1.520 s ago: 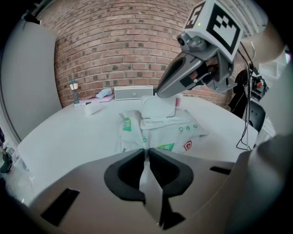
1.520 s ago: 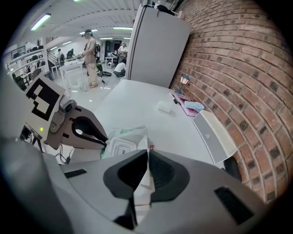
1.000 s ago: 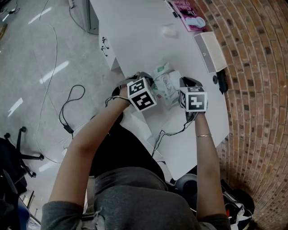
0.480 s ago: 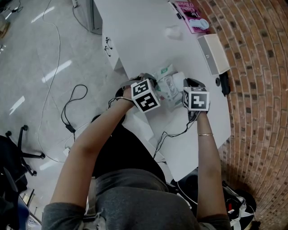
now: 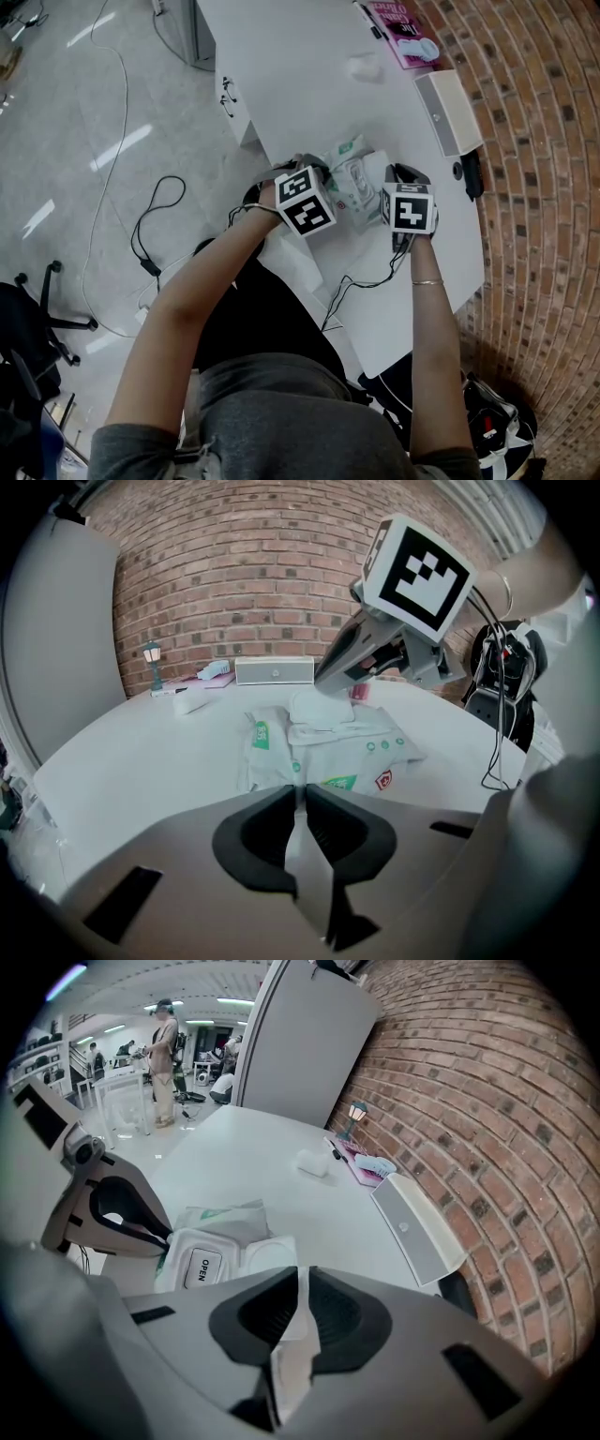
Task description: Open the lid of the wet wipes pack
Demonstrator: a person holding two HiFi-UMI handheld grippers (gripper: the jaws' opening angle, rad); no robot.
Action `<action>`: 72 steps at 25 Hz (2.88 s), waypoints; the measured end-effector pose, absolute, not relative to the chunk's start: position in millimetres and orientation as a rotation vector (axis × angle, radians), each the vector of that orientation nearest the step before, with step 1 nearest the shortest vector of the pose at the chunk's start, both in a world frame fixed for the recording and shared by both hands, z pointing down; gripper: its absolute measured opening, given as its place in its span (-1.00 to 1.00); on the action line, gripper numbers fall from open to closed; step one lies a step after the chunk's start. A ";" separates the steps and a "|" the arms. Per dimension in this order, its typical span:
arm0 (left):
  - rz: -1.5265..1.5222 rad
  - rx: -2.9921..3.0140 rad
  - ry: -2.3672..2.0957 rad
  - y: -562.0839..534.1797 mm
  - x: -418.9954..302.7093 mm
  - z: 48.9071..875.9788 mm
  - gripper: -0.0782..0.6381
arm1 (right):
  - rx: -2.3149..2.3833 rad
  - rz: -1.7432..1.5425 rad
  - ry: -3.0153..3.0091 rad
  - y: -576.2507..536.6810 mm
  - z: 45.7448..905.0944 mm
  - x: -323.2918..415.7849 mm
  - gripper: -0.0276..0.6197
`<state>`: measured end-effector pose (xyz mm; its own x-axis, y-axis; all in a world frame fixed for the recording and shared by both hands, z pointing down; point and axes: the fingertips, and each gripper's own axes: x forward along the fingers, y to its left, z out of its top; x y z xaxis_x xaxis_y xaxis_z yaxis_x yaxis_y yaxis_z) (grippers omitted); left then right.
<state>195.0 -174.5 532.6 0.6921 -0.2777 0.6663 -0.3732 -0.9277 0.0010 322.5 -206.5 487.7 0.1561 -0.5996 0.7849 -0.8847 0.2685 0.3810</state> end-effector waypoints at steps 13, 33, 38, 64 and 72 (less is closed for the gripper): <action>1.025 2.772 -0.520 -172.8 189.6 530.9 -0.63 | 1.621 0.439 -1.628 -185.1 459.2 313.1 -0.69; 0.891 2.761 -0.579 -168.3 150.4 501.1 -0.63 | 1.918 0.589 -1.775 -131.8 432.9 274.1 -0.77; 0.852 2.771 -0.604 -173.0 139.8 485.9 -0.64 | 1.967 0.607 -1.799 -122.5 426.0 258.8 -0.80; 0.636 2.752 -0.670 -199.0 76.6 430.6 -0.69 | 2.282 0.692 -1.768 -72.7 417.7 214.2 -0.90; 0.598 2.749 -0.649 -196.6 66.6 423.3 -0.69 | 2.332 0.700 -1.743 -56.0 417.0 207.4 -0.91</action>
<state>66.6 -196.6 423.3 0.8161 -0.3690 0.4447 -0.4735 -0.8682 0.1484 207.4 -56.0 417.0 0.2173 -0.8675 0.4475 -0.9360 -0.3152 -0.1566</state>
